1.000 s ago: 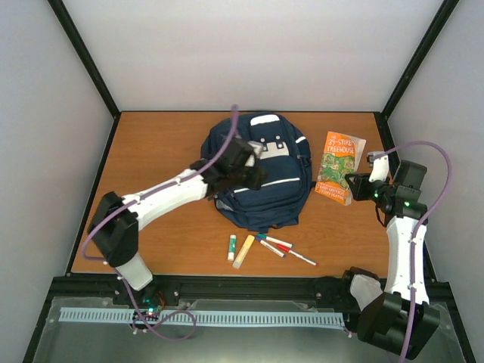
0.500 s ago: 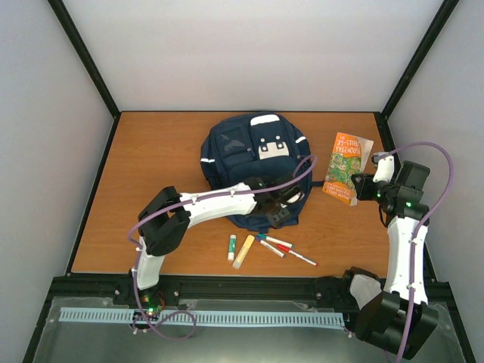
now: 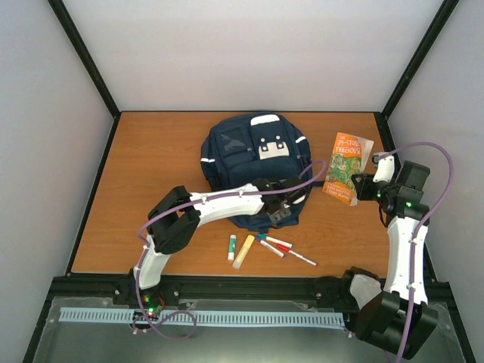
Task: Pack the student bag
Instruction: Place the book in the student bag.
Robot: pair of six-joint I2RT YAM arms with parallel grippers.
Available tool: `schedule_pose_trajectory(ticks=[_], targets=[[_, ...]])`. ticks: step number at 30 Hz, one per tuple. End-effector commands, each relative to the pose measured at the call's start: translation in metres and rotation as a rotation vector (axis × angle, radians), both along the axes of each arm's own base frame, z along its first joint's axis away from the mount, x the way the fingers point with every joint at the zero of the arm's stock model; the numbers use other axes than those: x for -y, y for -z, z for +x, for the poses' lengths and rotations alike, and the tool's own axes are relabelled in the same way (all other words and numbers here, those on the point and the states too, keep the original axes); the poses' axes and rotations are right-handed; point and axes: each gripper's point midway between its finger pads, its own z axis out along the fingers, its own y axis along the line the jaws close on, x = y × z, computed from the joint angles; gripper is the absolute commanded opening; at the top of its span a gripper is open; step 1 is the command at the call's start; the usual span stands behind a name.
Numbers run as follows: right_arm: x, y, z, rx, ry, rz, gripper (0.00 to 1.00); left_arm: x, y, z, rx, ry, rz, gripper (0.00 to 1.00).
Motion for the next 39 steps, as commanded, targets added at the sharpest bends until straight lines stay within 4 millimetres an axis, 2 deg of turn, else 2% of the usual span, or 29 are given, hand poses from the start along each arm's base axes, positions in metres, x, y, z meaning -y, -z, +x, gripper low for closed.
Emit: schedule_pose_trajectory(ticks=[1,5,7,10,12,14,17,18,23,27,33,39], targets=[[0.001,-0.027,0.009,0.100,-0.015,-0.017,0.03,0.012,-0.009,0.000,0.115,0.078,0.034,0.50],[0.001,-0.026,0.010,0.097,-0.019,-0.012,0.03,0.009,-0.001,0.004,0.134,0.064,0.076,0.35],[0.001,-0.025,0.010,0.094,-0.019,-0.011,0.03,0.005,0.001,0.011,0.168,0.033,0.116,0.34],[0.001,-0.024,0.010,0.093,-0.019,-0.008,0.03,0.002,-0.006,0.021,0.223,-0.005,0.140,0.41],[0.002,-0.023,0.011,0.089,-0.018,-0.004,0.03,0.004,-0.013,0.022,0.221,-0.008,0.123,0.38],[0.000,-0.021,0.011,0.084,-0.022,0.006,0.03,0.011,-0.022,0.020,0.199,-0.002,0.084,0.30],[-0.002,-0.018,0.011,0.079,-0.031,0.023,0.03,0.019,-0.034,0.021,0.195,0.004,0.046,0.06],[-0.002,-0.017,0.011,0.077,-0.034,0.030,0.03,0.020,-0.039,0.023,0.203,-0.003,0.036,0.02],[-0.006,-0.012,0.012,0.061,-0.051,0.061,0.03,0.028,-0.063,0.033,0.219,-0.076,-0.051,0.01],[-0.009,-0.012,0.013,0.053,-0.056,0.097,0.03,0.028,-0.092,0.046,0.244,-0.122,-0.118,0.01],[-0.029,-0.032,0.013,-0.024,-0.138,0.267,0.03,0.006,-0.128,0.070,0.259,-0.223,-0.253,0.01],[-0.051,-0.035,0.004,-0.199,-0.193,0.520,0.03,-0.010,-0.163,0.073,0.302,-0.262,-0.323,0.01]])
